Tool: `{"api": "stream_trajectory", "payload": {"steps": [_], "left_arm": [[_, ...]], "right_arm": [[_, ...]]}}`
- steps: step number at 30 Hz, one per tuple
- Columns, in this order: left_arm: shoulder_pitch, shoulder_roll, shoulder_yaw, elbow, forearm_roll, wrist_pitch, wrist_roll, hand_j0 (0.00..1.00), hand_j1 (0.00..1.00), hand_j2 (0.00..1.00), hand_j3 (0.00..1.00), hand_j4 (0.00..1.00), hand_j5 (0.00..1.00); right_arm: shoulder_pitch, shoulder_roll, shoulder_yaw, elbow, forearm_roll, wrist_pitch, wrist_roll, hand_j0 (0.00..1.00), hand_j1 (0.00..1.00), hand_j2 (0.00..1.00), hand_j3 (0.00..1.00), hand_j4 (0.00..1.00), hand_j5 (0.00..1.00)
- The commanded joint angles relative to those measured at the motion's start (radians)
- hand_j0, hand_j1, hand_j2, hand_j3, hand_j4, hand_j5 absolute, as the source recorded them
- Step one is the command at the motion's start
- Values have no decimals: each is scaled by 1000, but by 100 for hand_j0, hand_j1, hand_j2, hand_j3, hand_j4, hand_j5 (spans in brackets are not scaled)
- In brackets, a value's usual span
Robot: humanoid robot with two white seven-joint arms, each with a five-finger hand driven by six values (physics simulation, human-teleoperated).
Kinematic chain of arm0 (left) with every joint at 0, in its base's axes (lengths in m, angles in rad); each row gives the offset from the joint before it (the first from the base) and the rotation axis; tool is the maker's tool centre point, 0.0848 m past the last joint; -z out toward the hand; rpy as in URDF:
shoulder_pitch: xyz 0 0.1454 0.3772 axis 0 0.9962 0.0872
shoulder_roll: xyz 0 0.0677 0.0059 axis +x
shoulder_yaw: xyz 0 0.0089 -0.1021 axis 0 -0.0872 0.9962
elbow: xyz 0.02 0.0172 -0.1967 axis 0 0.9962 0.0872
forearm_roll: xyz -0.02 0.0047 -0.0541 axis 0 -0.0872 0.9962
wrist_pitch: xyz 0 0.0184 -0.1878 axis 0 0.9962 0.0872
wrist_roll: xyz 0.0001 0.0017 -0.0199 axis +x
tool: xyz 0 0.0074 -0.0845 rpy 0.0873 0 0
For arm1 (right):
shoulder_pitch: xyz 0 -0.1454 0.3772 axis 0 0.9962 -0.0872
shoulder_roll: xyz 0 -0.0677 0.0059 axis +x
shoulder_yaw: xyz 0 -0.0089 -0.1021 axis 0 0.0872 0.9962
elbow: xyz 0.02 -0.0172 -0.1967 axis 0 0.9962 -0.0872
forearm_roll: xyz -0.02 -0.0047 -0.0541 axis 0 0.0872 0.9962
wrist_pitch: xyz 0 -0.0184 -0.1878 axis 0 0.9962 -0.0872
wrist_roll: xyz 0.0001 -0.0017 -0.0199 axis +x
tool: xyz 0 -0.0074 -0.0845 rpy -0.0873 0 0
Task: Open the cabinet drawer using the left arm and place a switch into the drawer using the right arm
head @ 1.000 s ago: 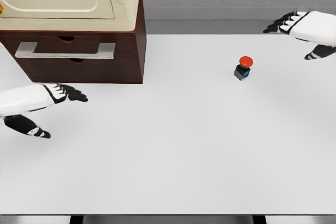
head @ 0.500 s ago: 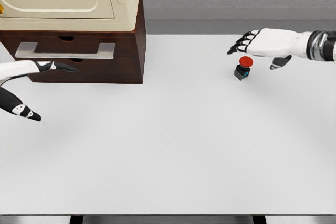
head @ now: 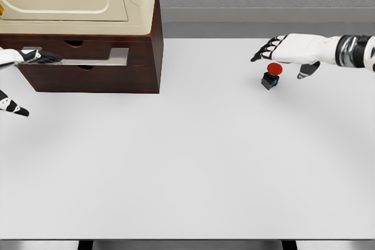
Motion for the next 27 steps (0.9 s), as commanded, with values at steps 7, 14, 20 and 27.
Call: {"api": "stream_trajectory", "payload": {"steps": [7,14,20,27], "left_arm": [[-19,-37,1,49,-43,3,0,100,100,100,100,100,100],[-40,-104,1,64,-94,4,0,100,100,100,100,100,100],[-48,-121,-2,107,-95,3,0,100,100,100,100,100,100],[-48,-135,-8,107,-109,4,0,100,100,100,100,100,100]], "right_arm": [[-18,26,53,66,26,2,0,100,100,100,100,100,100],[-29,45,54,106,28,2,0,100,100,100,100,100,100],[-41,60,54,141,28,2,0,100,100,100,100,100,100],[-51,80,56,172,35,2,0,100,100,100,100,100,100]]}}
